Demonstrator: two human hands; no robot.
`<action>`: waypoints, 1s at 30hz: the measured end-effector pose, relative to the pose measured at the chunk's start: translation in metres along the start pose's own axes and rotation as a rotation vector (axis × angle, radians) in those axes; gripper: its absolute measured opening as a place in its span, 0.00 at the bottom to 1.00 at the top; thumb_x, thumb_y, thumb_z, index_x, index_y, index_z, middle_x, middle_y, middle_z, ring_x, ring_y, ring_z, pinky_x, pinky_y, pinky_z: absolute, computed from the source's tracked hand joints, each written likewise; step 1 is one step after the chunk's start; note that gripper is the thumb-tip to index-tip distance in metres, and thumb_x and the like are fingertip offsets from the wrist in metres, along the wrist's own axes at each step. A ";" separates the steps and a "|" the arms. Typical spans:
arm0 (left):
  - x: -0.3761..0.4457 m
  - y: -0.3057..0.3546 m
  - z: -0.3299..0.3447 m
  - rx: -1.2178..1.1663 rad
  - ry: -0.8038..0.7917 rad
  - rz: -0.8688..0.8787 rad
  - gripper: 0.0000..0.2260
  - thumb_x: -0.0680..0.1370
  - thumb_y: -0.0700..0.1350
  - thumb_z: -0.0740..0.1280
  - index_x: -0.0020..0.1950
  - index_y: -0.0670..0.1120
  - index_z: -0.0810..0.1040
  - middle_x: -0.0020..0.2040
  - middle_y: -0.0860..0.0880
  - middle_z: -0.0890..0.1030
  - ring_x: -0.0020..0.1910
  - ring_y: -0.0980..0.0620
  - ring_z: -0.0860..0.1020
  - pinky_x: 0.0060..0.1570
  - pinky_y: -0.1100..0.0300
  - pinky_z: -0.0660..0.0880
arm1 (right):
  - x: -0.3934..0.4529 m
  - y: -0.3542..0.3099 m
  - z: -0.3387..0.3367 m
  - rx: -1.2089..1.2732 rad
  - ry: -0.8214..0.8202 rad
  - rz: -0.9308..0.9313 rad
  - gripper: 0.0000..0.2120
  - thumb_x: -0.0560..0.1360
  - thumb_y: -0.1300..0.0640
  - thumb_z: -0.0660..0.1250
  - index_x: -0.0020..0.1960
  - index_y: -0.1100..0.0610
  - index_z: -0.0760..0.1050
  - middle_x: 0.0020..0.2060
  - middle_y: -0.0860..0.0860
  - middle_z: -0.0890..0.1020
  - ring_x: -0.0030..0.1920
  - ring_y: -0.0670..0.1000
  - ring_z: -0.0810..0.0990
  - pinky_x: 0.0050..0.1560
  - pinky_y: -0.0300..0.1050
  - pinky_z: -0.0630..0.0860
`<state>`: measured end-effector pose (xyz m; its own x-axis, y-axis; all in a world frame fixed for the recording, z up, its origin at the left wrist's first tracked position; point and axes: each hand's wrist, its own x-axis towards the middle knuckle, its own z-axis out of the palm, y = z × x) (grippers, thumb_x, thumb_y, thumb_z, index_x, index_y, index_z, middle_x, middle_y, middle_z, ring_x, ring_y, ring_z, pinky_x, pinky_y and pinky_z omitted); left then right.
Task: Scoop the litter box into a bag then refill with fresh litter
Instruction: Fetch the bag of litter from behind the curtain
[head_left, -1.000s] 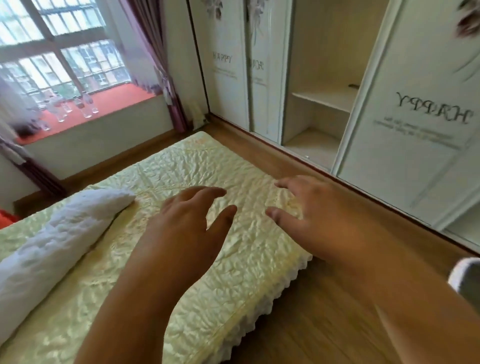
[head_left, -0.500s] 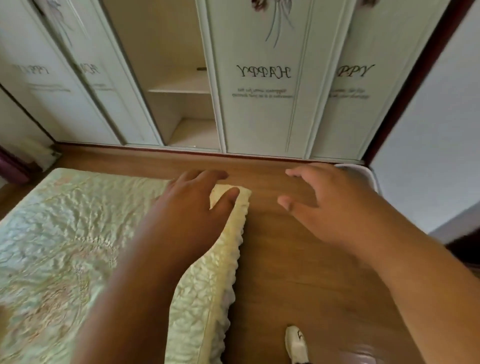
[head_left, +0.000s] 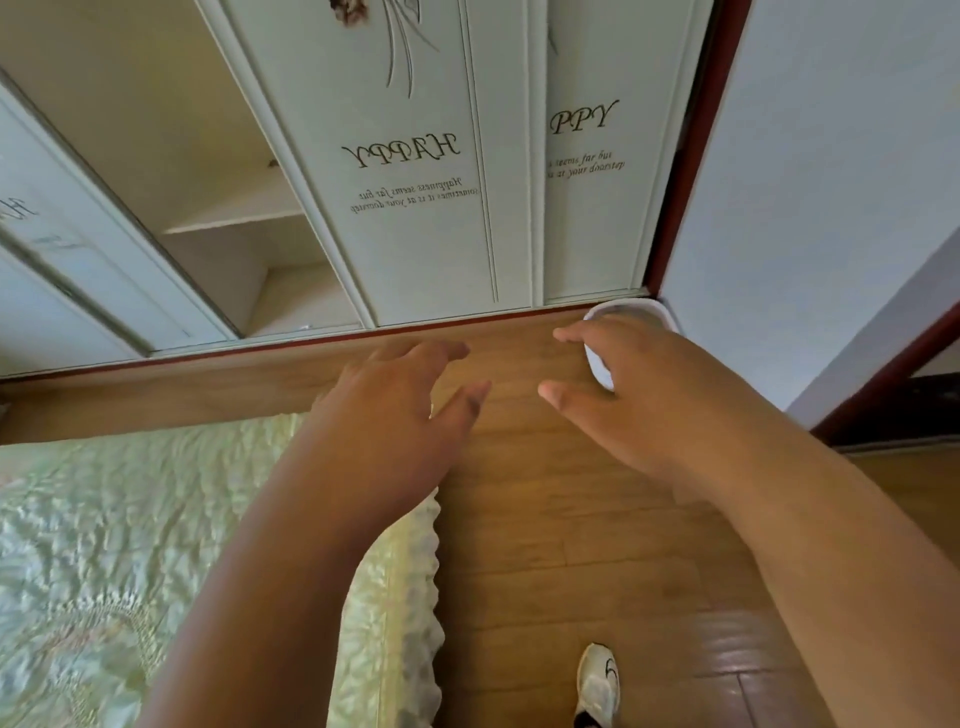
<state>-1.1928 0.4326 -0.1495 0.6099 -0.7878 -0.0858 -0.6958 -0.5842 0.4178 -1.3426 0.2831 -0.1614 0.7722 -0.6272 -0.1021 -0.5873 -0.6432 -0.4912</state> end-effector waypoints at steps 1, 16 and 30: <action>0.012 0.007 0.001 0.009 0.008 0.005 0.23 0.80 0.67 0.57 0.74 0.64 0.70 0.75 0.61 0.70 0.71 0.52 0.72 0.72 0.45 0.70 | 0.010 0.007 -0.005 0.000 0.007 -0.006 0.28 0.80 0.37 0.61 0.78 0.40 0.62 0.77 0.41 0.65 0.74 0.46 0.67 0.68 0.45 0.68; 0.157 0.037 0.006 -0.036 -0.020 0.043 0.25 0.80 0.66 0.57 0.76 0.63 0.70 0.75 0.59 0.70 0.72 0.52 0.71 0.73 0.49 0.67 | 0.133 0.053 -0.047 -0.035 0.002 0.035 0.30 0.79 0.32 0.58 0.78 0.42 0.62 0.77 0.42 0.66 0.73 0.47 0.69 0.67 0.46 0.69; 0.333 -0.066 -0.052 -0.069 -0.010 0.116 0.23 0.81 0.65 0.58 0.75 0.63 0.70 0.74 0.60 0.71 0.63 0.55 0.75 0.64 0.53 0.71 | 0.298 -0.017 -0.033 -0.059 0.098 0.137 0.30 0.78 0.33 0.61 0.77 0.42 0.65 0.75 0.43 0.68 0.72 0.49 0.70 0.69 0.49 0.70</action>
<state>-0.9236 0.2191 -0.1583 0.5229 -0.8514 -0.0422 -0.7334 -0.4745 0.4868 -1.1110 0.0925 -0.1551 0.6579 -0.7490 -0.0782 -0.7012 -0.5714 -0.4263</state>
